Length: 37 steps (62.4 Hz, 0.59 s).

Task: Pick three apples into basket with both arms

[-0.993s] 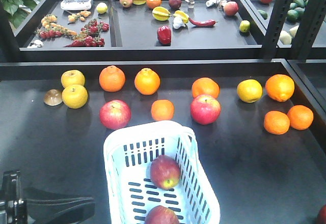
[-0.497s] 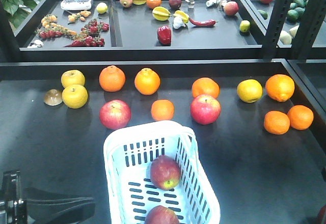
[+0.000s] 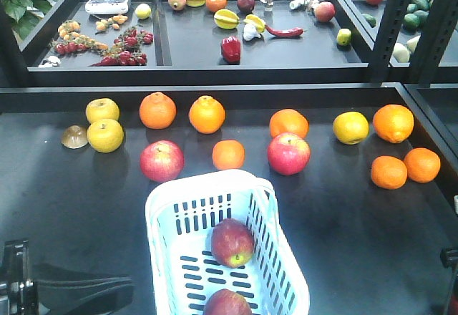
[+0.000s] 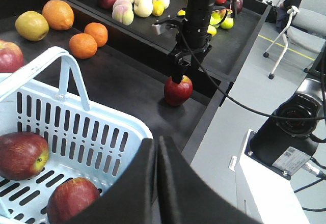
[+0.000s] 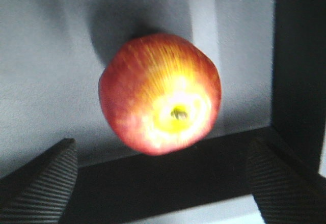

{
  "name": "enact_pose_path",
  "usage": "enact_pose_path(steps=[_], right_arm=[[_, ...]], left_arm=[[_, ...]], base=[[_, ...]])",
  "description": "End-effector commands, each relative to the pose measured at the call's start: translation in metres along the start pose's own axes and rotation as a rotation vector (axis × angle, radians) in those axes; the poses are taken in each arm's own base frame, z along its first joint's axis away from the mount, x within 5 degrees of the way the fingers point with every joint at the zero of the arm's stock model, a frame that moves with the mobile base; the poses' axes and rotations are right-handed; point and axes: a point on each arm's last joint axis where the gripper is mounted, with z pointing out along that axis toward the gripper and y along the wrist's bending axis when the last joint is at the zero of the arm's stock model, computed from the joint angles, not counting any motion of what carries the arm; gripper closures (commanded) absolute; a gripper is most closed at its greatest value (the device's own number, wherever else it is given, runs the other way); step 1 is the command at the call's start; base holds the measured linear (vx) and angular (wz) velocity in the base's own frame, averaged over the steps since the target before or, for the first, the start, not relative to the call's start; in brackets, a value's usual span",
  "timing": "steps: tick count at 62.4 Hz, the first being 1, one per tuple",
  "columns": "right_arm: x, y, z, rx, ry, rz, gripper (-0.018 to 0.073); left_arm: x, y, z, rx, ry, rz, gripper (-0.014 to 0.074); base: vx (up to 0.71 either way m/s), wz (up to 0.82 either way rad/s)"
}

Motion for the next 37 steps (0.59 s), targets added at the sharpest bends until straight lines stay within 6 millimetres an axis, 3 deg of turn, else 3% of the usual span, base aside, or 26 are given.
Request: enact_pose_path(steps=[1,37], right_arm=[[-0.004,-0.006,-0.009,0.030,-0.049,-0.003,-0.0068],[-0.021,-0.003,0.025,0.022,-0.022,-0.035,-0.0030]], left_arm=[[-0.006,-0.001,-0.002,-0.005,-0.007,0.026,0.0602],[-0.006,-0.001,-0.002,-0.005,-0.007,0.026,0.0602]], base=[[0.00,0.00],[0.00,0.00]])
